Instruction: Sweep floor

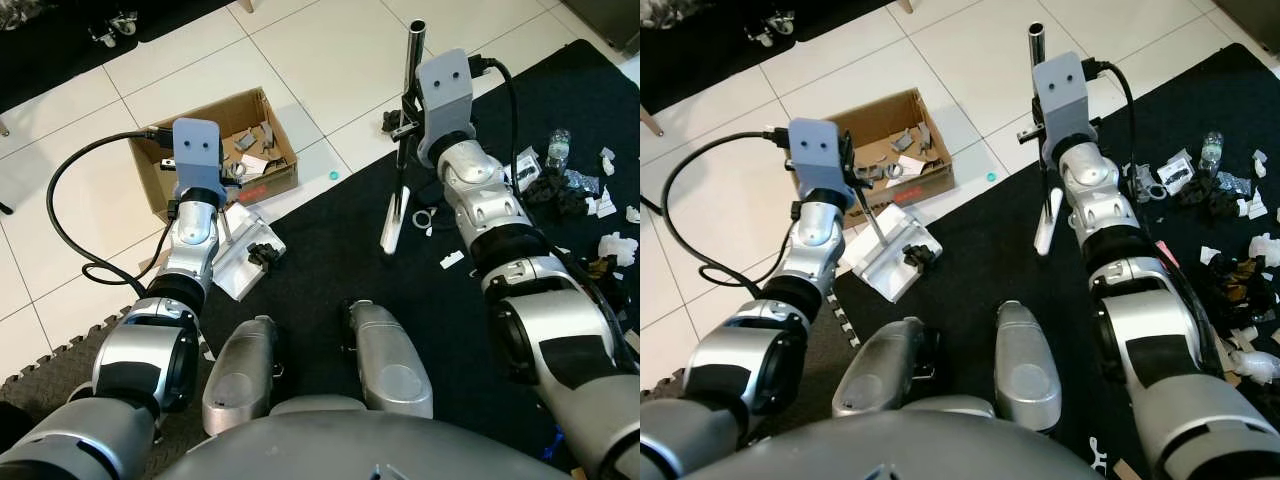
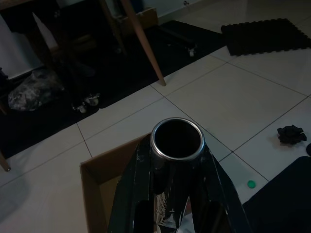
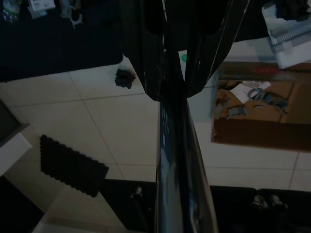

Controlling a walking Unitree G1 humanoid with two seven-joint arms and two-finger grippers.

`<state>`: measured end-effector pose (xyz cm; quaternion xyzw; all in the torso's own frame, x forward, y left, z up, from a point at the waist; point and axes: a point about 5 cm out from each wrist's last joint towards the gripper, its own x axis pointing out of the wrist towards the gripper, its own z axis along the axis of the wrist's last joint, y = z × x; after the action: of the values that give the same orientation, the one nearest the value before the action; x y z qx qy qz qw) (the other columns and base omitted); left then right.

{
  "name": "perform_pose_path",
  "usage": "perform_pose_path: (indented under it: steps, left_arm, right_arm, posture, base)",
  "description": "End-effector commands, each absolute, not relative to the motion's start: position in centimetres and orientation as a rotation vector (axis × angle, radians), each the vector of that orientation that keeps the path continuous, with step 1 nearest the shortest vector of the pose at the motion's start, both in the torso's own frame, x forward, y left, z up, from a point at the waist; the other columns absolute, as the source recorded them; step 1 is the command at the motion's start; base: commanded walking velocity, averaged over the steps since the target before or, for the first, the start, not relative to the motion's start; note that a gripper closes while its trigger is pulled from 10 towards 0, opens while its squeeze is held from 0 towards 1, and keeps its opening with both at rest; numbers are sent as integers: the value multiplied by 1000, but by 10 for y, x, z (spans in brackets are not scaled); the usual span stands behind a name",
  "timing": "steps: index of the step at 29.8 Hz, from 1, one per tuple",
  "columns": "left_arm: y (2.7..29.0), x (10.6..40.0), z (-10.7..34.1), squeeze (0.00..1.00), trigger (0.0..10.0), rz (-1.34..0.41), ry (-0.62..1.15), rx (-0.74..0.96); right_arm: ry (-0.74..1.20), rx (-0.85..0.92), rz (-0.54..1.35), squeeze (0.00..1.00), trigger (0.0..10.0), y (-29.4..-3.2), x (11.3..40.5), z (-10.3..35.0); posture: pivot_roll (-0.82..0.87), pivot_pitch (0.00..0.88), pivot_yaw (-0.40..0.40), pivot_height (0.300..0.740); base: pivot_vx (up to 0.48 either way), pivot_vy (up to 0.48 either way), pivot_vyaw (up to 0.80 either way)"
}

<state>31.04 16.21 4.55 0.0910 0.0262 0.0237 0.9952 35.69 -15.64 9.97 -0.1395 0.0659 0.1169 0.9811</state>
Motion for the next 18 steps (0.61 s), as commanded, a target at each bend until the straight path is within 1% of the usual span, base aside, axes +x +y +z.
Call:
perform_pose_path:
  steps: [1, 6, 12, 18]
  left_arm:
    - [169, 306, 43, 0, 10000, 48, 55, 232]
    - [169, 308, 48, 0, 10000, 47, 28, 226]
    - [168, 319, 70, 0, 10000, 51, -72, 218]
    - [169, 322, 77, 0, 10000, 54, -97, 218]
  right_arm:
    - [89, -262, 239, 0, 10000, -156, 359, 107]
    - [97, -258, 247, 0, 10000, -156, 359, 105]
    - [83, -257, 259, 0, 10000, -154, 359, 102]
    - [82, -258, 264, 0, 10000, -153, 359, 102]
  posture:
    - [-53, 95, 9, 740]
    - [-53, 96, 11, 740]
    - [-51, 96, 8, 740]
    - [-49, 93, 8, 740]
  base:
    - [0, 0, 0]
    - [0, 0, 0]
    - [0, 0, 0]
    - [0, 0, 0]
